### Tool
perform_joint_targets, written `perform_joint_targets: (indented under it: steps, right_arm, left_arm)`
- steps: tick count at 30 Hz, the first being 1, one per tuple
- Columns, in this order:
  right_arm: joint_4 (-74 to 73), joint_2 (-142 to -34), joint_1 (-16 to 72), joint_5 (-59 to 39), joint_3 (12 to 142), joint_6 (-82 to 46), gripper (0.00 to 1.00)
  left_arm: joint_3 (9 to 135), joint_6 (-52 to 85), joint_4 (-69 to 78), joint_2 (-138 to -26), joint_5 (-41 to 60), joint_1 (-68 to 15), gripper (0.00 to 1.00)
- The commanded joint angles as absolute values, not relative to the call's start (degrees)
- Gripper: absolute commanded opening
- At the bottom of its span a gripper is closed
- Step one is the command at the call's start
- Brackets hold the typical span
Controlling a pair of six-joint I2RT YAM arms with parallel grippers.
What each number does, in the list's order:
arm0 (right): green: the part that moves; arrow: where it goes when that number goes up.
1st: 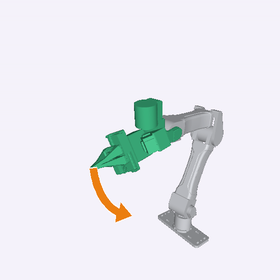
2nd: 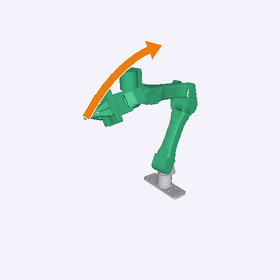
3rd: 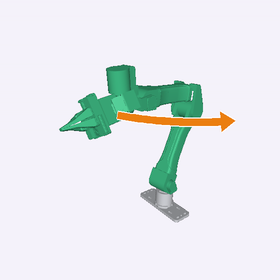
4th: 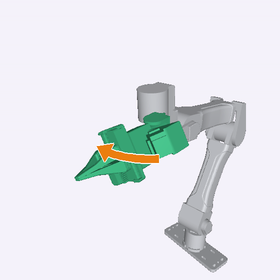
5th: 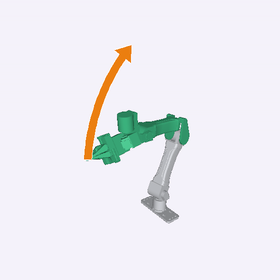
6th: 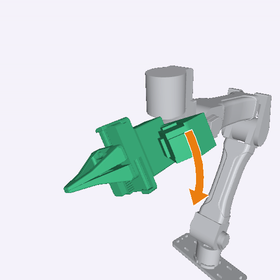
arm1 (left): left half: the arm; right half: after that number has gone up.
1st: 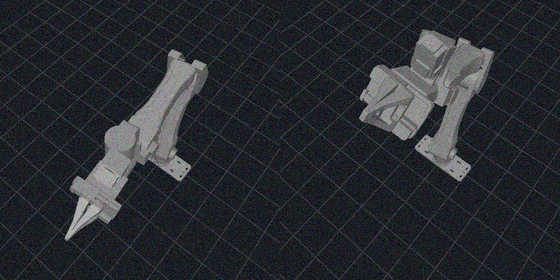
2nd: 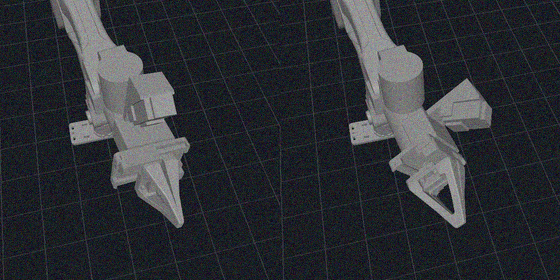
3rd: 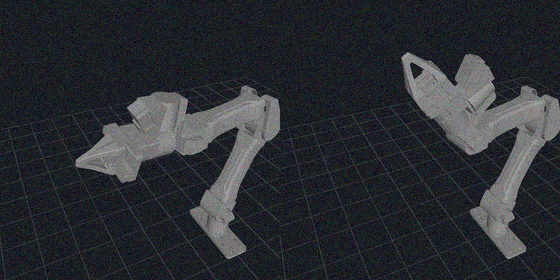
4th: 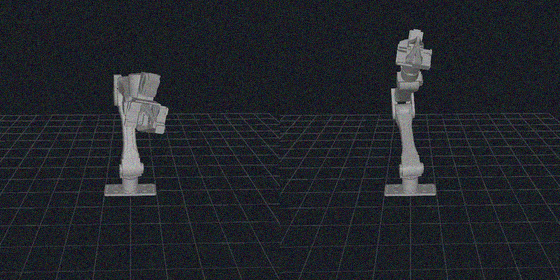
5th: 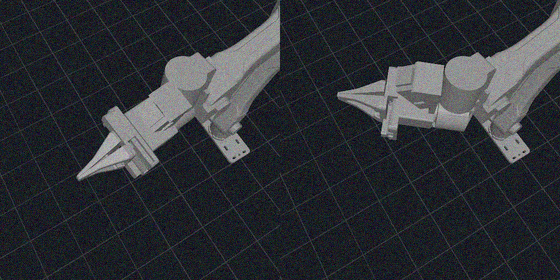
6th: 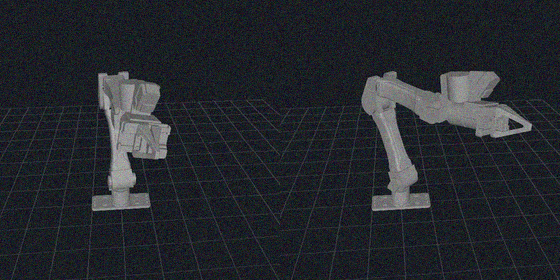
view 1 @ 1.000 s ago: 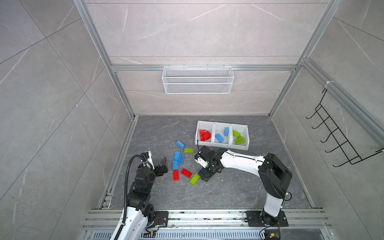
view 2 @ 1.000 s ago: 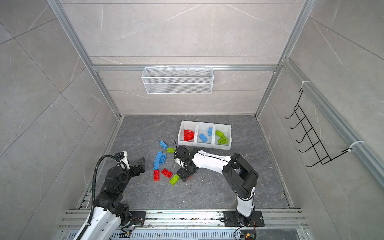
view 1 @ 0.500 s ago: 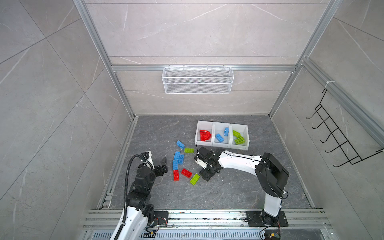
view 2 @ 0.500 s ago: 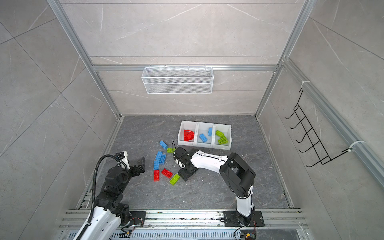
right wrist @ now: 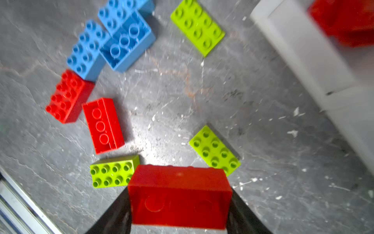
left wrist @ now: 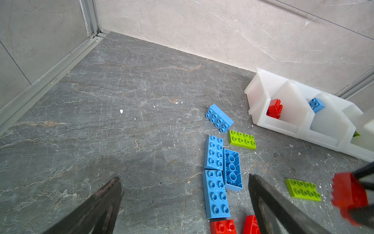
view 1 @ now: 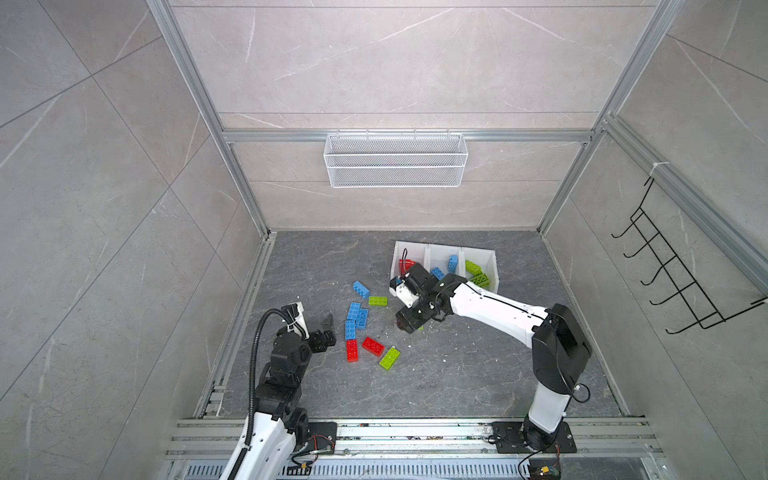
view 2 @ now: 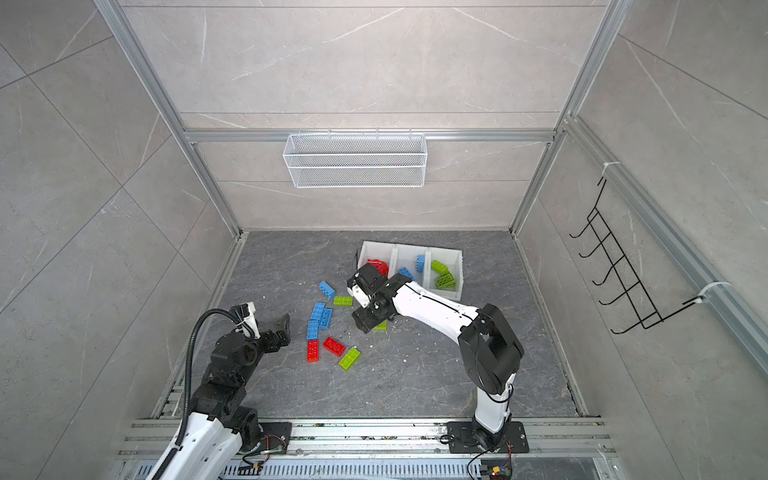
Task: Sort the legos into containers by color
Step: 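Grasp the red brick with the right gripper and lift it, then carry the red brick into the compartment with the red arch, release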
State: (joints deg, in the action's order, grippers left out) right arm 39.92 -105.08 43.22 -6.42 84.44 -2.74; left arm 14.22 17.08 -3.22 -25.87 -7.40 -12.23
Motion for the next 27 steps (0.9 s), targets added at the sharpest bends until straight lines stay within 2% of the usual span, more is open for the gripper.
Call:
perform_joint_targets:
  steps: [1,11,27]
  right_arm:
    - [37.68,-103.66,40.94,-8.89,88.37,-1.67,0.52]
    - [29.98,-113.73,31.43,-10.99,100.13,-2.79,0.48]
    - [31.24,-129.14,26.49,-11.09,115.82,-3.02,0.50]
  left_arm:
    - [14.67,17.10,-1.93,-26.02,-7.67,-12.05,1.00]
    - [14.60,17.14,-1.94,-26.10,-7.63,-12.06,1.00]
    - [14.75,17.19,-1.93,-26.28,-7.82,-12.05,1.00]
